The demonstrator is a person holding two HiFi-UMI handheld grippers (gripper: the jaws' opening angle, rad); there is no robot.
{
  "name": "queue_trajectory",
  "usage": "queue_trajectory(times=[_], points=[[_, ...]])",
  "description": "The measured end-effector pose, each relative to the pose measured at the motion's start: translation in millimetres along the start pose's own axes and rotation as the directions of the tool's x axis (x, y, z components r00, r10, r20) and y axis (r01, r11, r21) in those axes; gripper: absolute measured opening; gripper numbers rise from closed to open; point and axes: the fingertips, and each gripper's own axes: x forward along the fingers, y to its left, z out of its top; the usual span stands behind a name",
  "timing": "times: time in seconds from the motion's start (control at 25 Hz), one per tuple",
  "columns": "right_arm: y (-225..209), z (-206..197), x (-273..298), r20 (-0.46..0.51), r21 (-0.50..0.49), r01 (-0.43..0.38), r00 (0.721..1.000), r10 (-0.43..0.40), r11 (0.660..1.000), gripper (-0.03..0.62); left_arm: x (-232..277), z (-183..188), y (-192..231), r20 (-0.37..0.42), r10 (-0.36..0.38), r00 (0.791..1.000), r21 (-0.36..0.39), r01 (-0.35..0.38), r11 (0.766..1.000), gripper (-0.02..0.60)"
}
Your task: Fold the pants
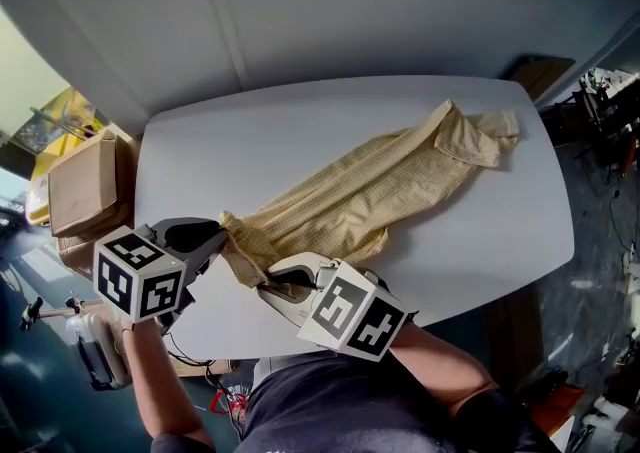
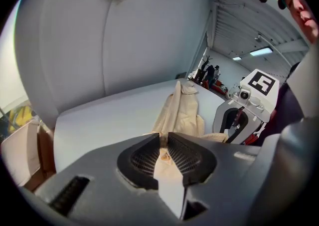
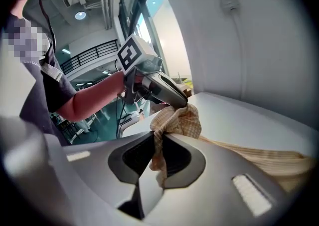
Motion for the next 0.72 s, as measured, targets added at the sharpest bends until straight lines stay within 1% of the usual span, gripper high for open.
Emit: queue_trajectory(times=[0.2, 0.32, 0.48, 0.72], points=[[-58, -18, -71, 0.025, 0.055, 0.125, 0.992, -0.127, 0.991, 0.044, 54, 64, -35, 0.041, -0.040, 0.998, 0.031, 0.039, 0.999, 0.058], [-92, -30, -110, 0.034, 0.089, 0.179, 0.983, -0.183, 0.980, 0.044, 91, 99, -56, 0.035, -0.046, 0.998, 0.059, 0.044, 0.997, 0.058], [-136, -51, -152, 0.036, 0.121, 0.237, 0.969, -0.243, 0.964, 0.044, 138, 137, -77, 0.021, -0.059, 0.998, 0.094, 0.057, 0.994, 0.057], [-192, -85, -220, 0.037, 0.174, 0.290, 0.953, -0.301, 0.941, 0.046, 209, 186, -118, -0.009, -0.070, 0.998, 0.146, 0.070, 0.987, 0.057]])
